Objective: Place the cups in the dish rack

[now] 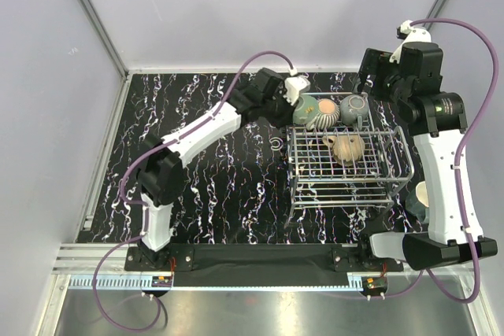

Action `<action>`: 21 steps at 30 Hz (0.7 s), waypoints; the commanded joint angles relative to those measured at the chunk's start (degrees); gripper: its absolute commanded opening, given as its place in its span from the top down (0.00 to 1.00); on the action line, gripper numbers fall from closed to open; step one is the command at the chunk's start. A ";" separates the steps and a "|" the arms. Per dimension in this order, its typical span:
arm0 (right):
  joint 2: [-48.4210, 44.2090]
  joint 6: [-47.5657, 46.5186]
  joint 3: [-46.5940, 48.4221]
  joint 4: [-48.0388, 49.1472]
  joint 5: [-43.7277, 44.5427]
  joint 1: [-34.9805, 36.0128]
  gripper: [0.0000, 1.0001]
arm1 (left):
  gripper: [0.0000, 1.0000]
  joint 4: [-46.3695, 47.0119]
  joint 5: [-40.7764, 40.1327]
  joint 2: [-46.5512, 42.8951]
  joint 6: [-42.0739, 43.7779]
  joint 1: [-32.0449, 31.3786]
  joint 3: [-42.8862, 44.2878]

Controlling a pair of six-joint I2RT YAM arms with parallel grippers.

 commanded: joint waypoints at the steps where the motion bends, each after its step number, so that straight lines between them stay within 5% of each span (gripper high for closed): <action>1: -1.64 0.33 1.23 2.60 -1.86 -0.17 0.00 | 1.00 8.74 4.06 1.11 0.47 -1.48 -1.37; 21: -4.89 0.24 0.18 2.69 -5.38 -0.25 0.00 | 1.00 13.15 6.26 5.24 0.02 -3.76 -8.76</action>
